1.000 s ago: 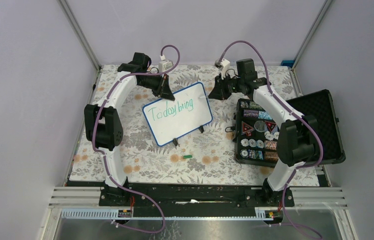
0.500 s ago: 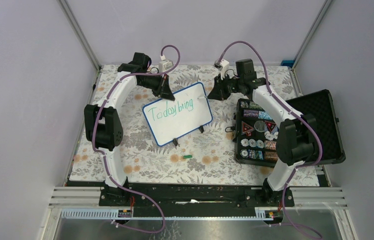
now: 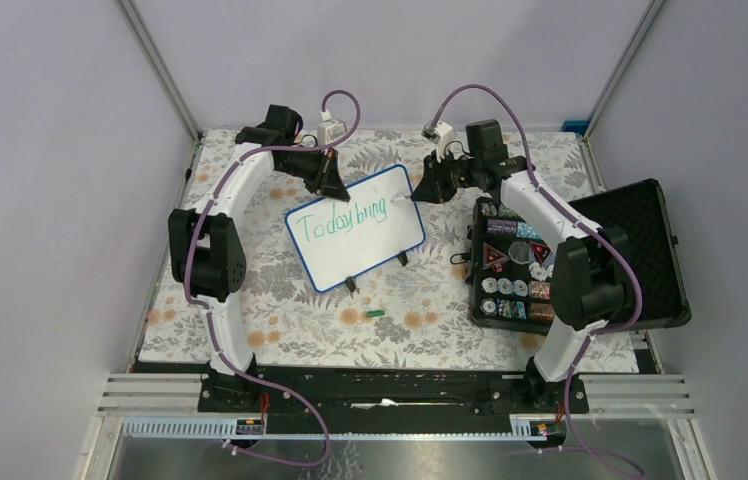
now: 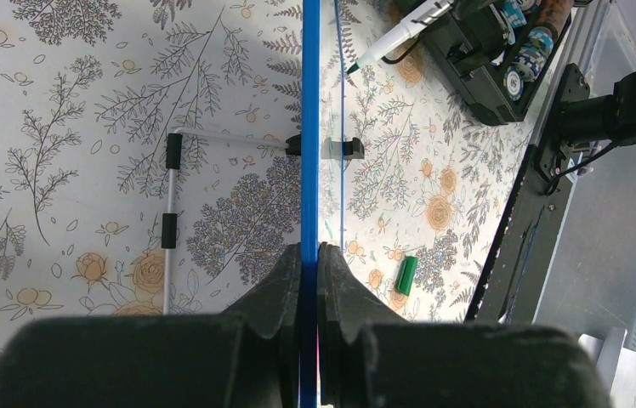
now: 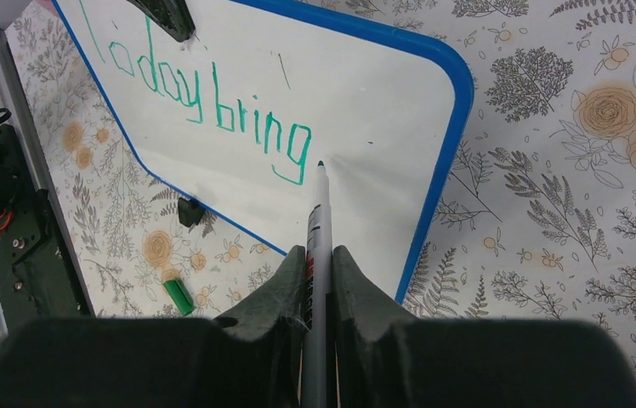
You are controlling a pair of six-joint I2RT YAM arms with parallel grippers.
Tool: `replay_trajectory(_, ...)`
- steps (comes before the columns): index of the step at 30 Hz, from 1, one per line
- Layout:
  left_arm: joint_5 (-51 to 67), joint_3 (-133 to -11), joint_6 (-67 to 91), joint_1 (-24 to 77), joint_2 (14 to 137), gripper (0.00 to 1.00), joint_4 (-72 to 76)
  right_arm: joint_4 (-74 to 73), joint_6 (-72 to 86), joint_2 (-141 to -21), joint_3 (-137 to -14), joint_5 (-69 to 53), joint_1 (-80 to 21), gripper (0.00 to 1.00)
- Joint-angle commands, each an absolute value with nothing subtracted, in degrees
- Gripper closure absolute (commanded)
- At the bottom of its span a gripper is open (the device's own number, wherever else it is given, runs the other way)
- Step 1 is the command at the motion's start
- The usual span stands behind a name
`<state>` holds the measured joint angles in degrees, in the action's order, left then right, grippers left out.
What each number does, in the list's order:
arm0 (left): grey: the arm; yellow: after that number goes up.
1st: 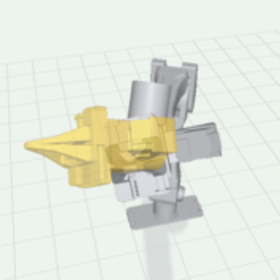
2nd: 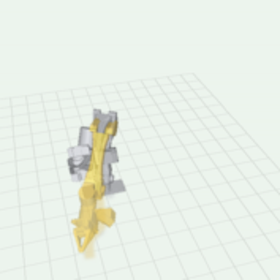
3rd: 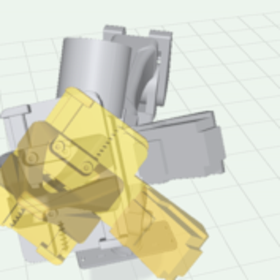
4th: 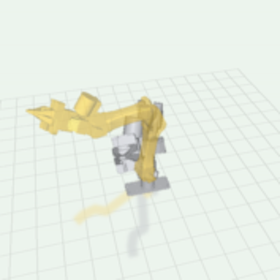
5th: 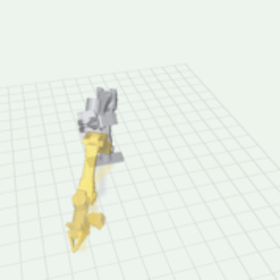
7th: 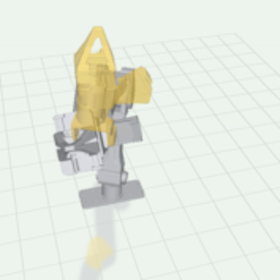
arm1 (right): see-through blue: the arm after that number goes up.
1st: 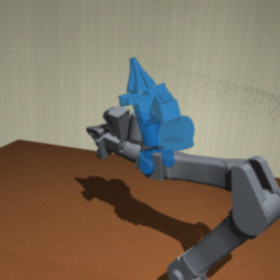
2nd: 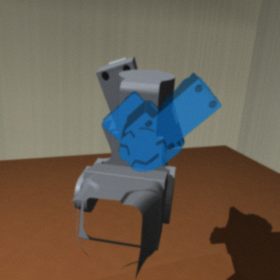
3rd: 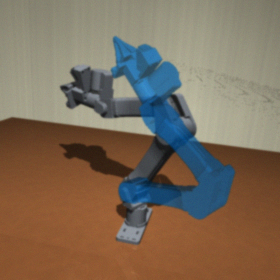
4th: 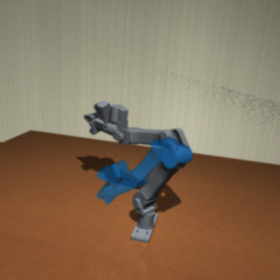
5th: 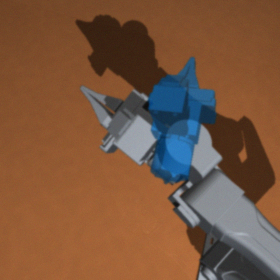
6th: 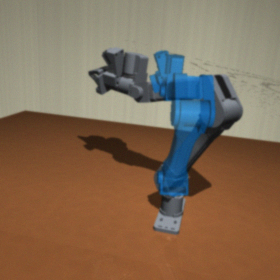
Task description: Write a sentence on the whiteboard
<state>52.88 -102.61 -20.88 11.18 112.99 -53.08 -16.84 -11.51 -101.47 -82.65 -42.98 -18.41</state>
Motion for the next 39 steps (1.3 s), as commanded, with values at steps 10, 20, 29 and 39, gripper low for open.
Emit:
replay_trajectory(10, 45.73, -100.57, -24.92, 12.83, 113.48, 1.00, -54.74, -15.21, -11.04, -104.09, -86.84, -41.33, -19.42, 1.00)
replay_trajectory(20, 45.75, -100.55, -24.98, 12.83, 113.49, 1.00, -54.80, -15.27, -11.26, -104.59, -87.20, -41.27, -20.64, 1.00)
replay_trajectory(29, 45.46, -100.57, -24.96, 12.83, 113.60, 1.00, -54.74, -16.39, -12.67, -104.63, -86.36, -40.47, -20.92, 1.00)
replay_trajectory(39, 45.32, -100.64, -24.87, 12.83, 113.57, 1.00, -54.77, -16.77, -14.19, -103.73, -84.93, -38.99, -20.79, 1.00)
